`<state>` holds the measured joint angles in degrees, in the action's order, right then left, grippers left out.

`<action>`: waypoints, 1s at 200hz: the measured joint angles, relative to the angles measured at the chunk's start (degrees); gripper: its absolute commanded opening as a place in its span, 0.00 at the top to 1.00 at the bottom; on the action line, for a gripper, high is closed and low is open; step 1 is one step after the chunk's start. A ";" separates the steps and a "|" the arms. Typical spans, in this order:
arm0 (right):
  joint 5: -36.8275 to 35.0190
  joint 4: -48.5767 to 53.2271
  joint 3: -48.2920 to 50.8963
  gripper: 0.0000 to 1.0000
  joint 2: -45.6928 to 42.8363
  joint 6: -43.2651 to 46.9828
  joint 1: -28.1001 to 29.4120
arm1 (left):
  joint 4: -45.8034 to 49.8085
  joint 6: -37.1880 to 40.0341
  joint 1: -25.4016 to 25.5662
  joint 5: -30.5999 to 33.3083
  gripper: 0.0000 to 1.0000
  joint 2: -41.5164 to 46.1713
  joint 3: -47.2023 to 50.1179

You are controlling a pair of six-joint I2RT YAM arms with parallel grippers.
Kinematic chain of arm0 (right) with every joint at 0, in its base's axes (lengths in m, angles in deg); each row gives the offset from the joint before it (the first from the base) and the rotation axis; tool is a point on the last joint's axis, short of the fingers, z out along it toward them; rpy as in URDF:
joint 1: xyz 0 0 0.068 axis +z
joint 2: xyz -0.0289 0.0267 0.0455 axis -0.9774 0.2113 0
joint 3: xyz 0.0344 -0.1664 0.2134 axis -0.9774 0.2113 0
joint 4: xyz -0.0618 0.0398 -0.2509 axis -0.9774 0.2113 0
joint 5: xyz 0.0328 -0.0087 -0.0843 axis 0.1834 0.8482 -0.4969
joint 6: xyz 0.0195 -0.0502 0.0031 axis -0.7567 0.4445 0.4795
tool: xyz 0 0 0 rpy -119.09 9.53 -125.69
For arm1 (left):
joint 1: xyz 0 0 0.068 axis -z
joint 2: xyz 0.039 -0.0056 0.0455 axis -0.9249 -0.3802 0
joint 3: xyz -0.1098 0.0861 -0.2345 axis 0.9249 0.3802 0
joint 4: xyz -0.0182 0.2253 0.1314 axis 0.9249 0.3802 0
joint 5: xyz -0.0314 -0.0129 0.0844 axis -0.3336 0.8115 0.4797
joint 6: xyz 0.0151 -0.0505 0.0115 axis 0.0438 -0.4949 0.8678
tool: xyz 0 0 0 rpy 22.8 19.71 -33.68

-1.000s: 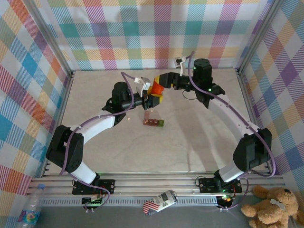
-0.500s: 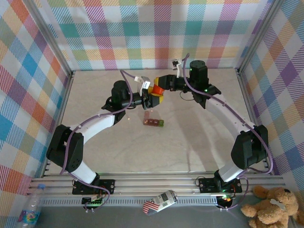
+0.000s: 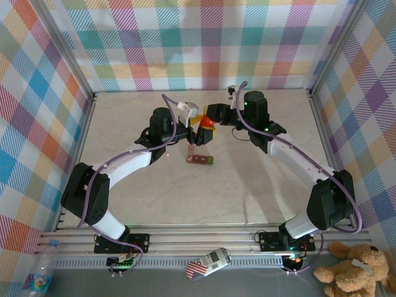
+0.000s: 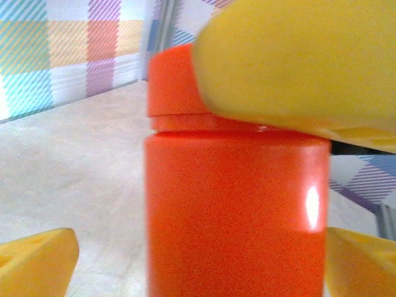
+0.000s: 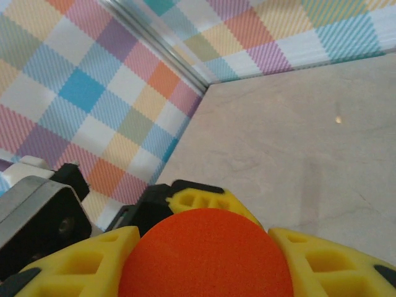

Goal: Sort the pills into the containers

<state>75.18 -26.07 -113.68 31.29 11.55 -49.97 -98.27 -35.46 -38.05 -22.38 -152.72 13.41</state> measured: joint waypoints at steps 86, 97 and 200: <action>-20.33 -1.25 14.93 0.71 -3.45 6.51 -1.92 | -2.01 0.20 -0.17 15.10 0.00 12.00 12.04; -23.50 -2.91 17.62 0.71 -3.43 8.22 -2.01 | -0.85 0.22 -0.24 16.50 0.00 12.61 11.89; -43.19 -19.96 29.77 0.57 4.24 12.04 -1.88 | 12.90 -1.33 -0.55 25.92 0.00 11.91 7.19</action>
<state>31.99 -46.02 -83.91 35.53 23.60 -51.85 -85.38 -36.80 -38.59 3.54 -140.81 20.60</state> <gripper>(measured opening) 0.459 0.997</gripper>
